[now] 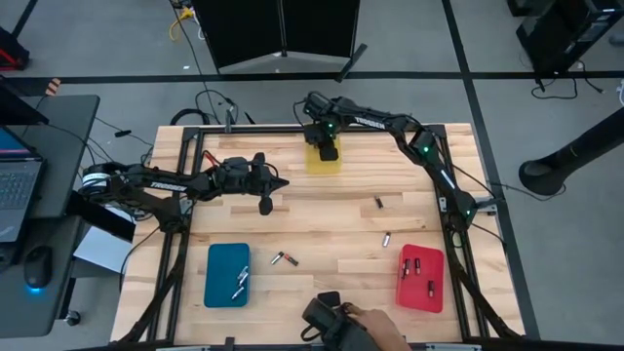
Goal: Sort batteries
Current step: Put the bottom left silver battery into the blue bin
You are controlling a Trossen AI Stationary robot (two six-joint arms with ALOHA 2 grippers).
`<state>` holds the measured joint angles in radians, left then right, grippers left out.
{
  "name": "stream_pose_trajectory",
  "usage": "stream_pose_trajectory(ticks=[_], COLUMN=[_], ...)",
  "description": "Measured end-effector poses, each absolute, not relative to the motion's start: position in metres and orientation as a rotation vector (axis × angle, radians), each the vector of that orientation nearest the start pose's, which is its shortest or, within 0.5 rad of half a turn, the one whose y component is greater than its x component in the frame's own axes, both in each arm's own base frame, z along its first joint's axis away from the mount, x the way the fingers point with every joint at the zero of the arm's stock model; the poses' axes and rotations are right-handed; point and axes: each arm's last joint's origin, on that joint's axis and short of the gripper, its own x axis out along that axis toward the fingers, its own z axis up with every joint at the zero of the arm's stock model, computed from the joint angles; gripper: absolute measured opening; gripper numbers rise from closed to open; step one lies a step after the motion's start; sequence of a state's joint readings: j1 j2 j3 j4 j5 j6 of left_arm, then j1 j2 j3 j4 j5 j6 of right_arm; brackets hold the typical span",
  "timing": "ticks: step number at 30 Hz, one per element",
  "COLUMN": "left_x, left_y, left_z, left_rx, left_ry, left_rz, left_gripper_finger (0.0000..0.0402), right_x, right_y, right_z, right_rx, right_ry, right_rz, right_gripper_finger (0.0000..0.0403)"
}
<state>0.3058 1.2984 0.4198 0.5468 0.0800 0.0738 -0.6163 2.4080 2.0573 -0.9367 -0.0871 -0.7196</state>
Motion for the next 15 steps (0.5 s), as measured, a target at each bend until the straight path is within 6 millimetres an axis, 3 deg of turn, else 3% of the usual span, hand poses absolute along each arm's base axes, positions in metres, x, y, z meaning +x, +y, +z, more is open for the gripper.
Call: stream_pose_trajectory(ticks=[7,12,15], left_x=[0.232,0.232,0.232], left_y=[0.071,0.072,0.072], left_z=[0.176,0.176,0.176], left_rx=[0.012,0.013,0.013], left_ry=[0.335,0.336,0.336], left_rz=[0.227,0.235,0.235], left_gripper_finger=[0.0006,0.0006,0.0006], right_x=[0.397,0.391,0.383], right_y=[-0.266,-0.236,-0.216], right_z=[0.209,0.264,0.276], right_rx=[-0.216,-0.208,-0.101], right_ry=[1.289,1.177,1.063], right_rz=[-0.032,-0.015,0.092], right_gripper_finger=[0.0131,0.0046,0.0011])
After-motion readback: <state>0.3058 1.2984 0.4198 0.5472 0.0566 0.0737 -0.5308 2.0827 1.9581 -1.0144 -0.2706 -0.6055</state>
